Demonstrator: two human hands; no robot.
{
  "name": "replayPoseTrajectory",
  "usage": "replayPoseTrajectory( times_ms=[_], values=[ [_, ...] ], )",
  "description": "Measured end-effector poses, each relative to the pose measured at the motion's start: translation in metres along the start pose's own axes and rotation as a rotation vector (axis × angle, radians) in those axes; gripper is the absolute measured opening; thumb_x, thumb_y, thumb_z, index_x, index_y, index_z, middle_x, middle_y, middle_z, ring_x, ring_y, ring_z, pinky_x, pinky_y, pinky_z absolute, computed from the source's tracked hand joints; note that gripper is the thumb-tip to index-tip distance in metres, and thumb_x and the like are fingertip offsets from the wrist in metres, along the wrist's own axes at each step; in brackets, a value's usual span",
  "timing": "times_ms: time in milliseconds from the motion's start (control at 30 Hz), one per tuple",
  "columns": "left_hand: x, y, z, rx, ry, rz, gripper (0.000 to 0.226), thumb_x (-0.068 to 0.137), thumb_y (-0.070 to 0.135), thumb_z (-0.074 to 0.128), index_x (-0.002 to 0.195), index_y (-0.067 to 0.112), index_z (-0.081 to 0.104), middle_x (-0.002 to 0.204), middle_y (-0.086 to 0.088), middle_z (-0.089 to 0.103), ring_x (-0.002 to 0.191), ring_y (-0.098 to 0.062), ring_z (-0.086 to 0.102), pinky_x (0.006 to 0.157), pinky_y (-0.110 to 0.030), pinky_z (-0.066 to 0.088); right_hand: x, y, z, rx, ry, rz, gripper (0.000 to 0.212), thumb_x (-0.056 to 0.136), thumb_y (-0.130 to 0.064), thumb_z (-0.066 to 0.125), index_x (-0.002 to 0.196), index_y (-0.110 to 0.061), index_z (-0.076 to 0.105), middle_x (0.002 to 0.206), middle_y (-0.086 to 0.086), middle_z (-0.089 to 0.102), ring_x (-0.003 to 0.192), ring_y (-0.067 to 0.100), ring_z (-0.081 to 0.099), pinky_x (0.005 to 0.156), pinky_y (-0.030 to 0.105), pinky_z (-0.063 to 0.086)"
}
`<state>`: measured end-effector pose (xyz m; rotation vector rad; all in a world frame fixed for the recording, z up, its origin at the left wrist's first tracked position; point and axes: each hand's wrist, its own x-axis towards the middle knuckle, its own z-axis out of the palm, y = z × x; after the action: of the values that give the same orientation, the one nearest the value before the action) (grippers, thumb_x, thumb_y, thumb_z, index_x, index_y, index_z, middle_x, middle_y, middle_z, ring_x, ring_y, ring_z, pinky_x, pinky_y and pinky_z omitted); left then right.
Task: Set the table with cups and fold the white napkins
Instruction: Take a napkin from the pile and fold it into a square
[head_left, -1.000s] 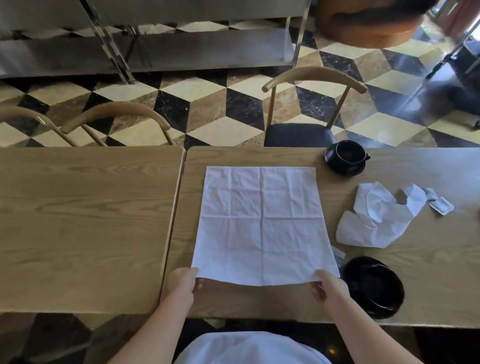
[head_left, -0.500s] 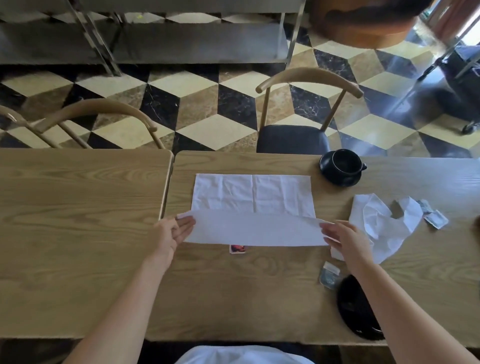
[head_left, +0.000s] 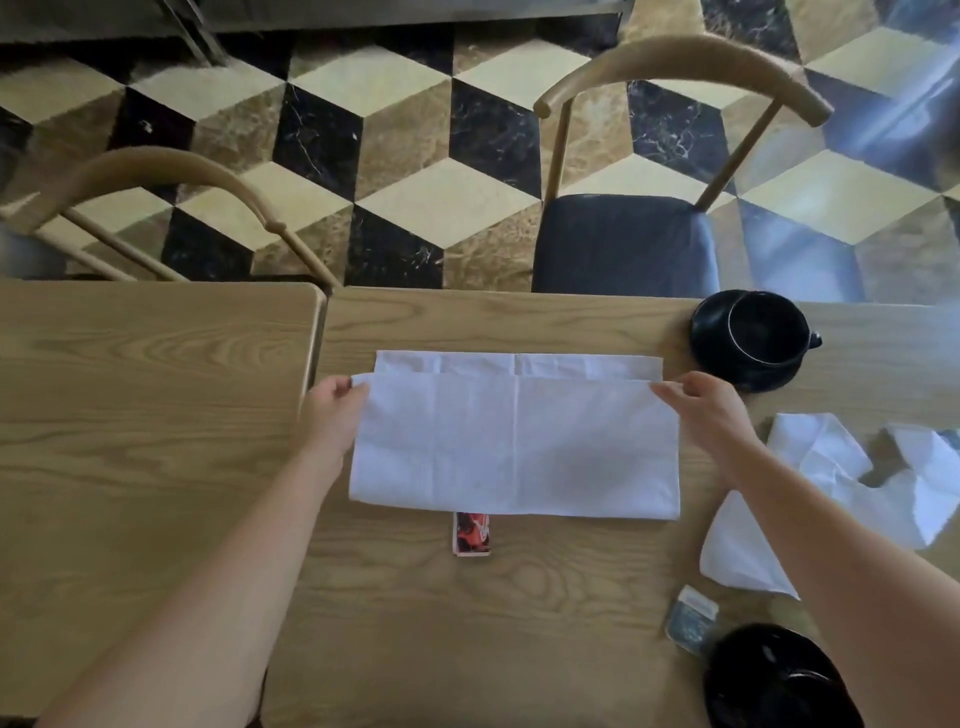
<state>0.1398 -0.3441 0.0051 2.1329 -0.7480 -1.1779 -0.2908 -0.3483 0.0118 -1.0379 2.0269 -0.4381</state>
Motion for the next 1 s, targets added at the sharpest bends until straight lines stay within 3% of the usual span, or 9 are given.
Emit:
replayPoseTrajectory(
  times_ms=[100,233,333,467,667,767,833,900,1000],
  values=[
    [0.019,0.001,0.014,0.066,0.000,-0.009,0.038,0.075,0.036,0.058,0.092,0.001,0.060,0.079,-0.005,0.059,0.073,-0.020,0.053,0.068,-0.037,0.041,0.024,0.001,0.011,-0.064,0.020,0.008,0.035,0.093,-0.038,0.067,0.088,-0.003,0.065,0.072,0.003,0.058,0.059,0.017,0.050,0.049,0.029,0.038],
    [0.038,0.004,0.026,0.149,0.036,-0.025,0.020,0.075,0.040,0.054,0.073,0.020,0.053,0.067,0.003,0.052,0.064,-0.019,0.048,0.062,-0.034,0.036,0.040,0.000,0.018,-0.148,0.077,-0.022,0.033,0.093,-0.040,0.063,0.081,-0.008,0.062,0.075,0.005,0.063,0.061,0.018,0.052,0.049,0.029,0.039],
    [0.051,0.004,0.030,0.197,0.074,-0.021,0.021,0.075,0.043,0.053,0.069,0.023,0.049,0.062,0.004,0.050,0.060,-0.020,0.046,0.061,-0.033,0.035,0.050,0.000,0.019,-0.197,0.083,-0.050,0.037,0.092,-0.041,0.061,0.079,-0.007,0.061,0.072,0.006,0.062,0.066,0.025,0.053,0.055,0.033,0.039],
    [0.061,0.003,0.034,0.259,0.087,-0.010,0.019,0.082,0.042,0.055,0.072,0.026,0.052,0.061,0.004,0.050,0.058,-0.019,0.044,0.058,-0.030,0.035,0.060,-0.002,0.021,-0.290,0.095,-0.062,0.042,0.092,-0.041,0.061,0.069,-0.007,0.052,0.065,0.005,0.056,0.066,0.028,0.048,0.050,0.031,0.029],
    [0.063,0.004,0.039,0.254,0.120,-0.008,0.016,0.085,0.032,0.059,0.072,0.025,0.052,0.064,0.004,0.050,0.062,-0.019,0.045,0.053,-0.028,0.034,0.068,-0.003,0.026,-0.258,0.114,-0.014,0.042,0.089,-0.040,0.063,0.065,-0.008,0.048,0.059,0.003,0.050,0.059,0.026,0.046,0.048,0.032,0.030],
    [0.055,0.012,0.040,0.307,0.141,-0.008,0.008,0.085,0.027,0.060,0.088,0.020,0.056,0.080,0.003,0.059,0.077,-0.026,0.059,0.059,-0.031,0.043,0.065,-0.009,0.025,-0.233,0.086,0.014,0.034,0.090,-0.043,0.062,0.081,-0.010,0.059,0.073,0.003,0.060,0.074,0.029,0.057,0.056,0.033,0.039],
    [0.042,0.017,0.041,0.432,0.195,0.068,0.022,0.084,0.024,0.061,0.103,0.014,0.056,0.101,-0.005,0.062,0.093,-0.031,0.061,0.072,-0.037,0.048,0.056,-0.015,0.025,-0.272,0.116,0.007,0.039,0.091,-0.048,0.059,0.103,-0.011,0.060,0.100,0.007,0.062,0.094,0.032,0.059,0.073,0.038,0.046],
    [0.020,0.013,0.044,0.620,0.255,0.273,0.030,0.086,0.019,0.063,0.112,0.006,0.056,0.116,-0.015,0.057,0.106,-0.035,0.054,0.086,-0.043,0.046,0.037,-0.019,0.030,-0.370,0.248,-0.083,0.044,0.093,-0.046,0.057,0.115,-0.008,0.056,0.119,0.015,0.055,0.108,0.038,0.052,0.087,0.047,0.044],
    [-0.025,-0.002,0.062,0.600,0.081,0.540,0.023,0.090,0.014,0.063,0.112,0.005,0.060,0.110,-0.008,0.055,0.100,-0.030,0.055,0.082,-0.041,0.047,-0.011,-0.027,0.059,-0.252,0.211,-0.225,0.037,0.096,-0.036,0.058,0.121,-0.008,0.056,0.125,0.013,0.054,0.101,0.030,0.057,0.084,0.042,0.048]
  ],
)
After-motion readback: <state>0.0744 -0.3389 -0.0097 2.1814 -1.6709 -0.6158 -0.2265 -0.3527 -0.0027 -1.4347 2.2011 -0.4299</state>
